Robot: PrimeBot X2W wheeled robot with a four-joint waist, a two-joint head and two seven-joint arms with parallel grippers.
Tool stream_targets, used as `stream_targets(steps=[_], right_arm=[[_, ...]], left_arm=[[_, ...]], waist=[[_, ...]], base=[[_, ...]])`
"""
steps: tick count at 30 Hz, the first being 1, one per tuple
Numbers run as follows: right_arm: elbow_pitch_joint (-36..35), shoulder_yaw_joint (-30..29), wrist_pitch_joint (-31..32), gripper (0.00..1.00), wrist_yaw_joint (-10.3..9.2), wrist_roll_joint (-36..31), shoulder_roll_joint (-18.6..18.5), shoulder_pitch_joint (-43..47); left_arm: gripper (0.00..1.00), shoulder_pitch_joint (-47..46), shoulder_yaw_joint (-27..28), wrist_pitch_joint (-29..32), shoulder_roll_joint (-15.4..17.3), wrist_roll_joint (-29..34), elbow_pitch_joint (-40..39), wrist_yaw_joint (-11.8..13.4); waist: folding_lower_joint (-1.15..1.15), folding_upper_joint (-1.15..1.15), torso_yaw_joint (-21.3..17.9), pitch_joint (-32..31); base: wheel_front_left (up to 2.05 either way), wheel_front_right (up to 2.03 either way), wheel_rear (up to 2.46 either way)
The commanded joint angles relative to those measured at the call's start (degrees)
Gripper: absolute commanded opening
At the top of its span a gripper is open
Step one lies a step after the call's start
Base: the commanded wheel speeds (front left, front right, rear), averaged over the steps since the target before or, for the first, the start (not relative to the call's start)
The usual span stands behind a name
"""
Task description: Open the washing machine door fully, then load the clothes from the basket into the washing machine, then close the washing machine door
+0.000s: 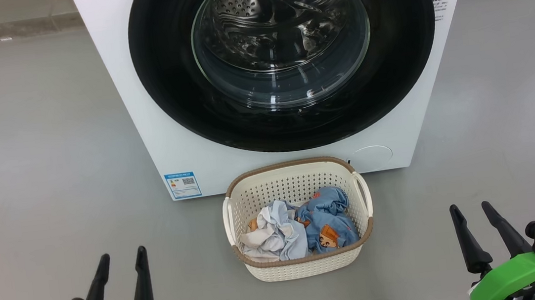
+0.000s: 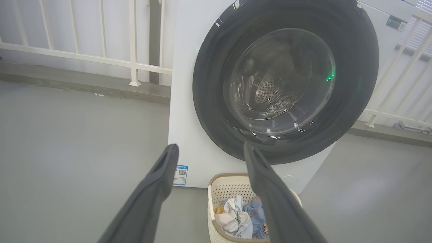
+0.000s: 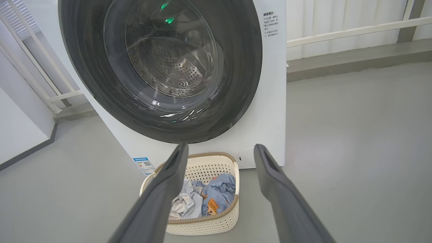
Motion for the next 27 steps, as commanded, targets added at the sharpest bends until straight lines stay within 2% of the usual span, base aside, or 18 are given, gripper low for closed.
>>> stream_targets(steps=[1, 13, 27], right_arm=[[-1.58, 0.88, -0.7, 1.0, 0.57, -0.86, -0.86, -1.44], [-1.84, 0.96, -0.7, 1.0, 0.57, -1.01, -0.81, -1.4], [-2.16, 1.03, -0.7, 1.0, 0.57, -1.19, -0.7, -1.25]], left_arm=[[1.0, -0.46, 2.02, -0.6, 1.19, -0.12, -0.91, -0.14], [1.0, -0.43, 0.48, -0.6, 1.8, 2.76, -1.5, -0.14], [1.0, -0.52, 0.82, -0.6, 1.75, 2.92, -1.55, -0.14]], waist=[[0.0, 0.0, -0.02, 0.04], [0.0, 0.0, -0.03, 0.09], [0.0, 0.0, 0.12, 0.44]], base=[[0.0, 0.0, 0.0], [0.25, 0.25, -0.5], [1.07, 1.07, -2.15]])
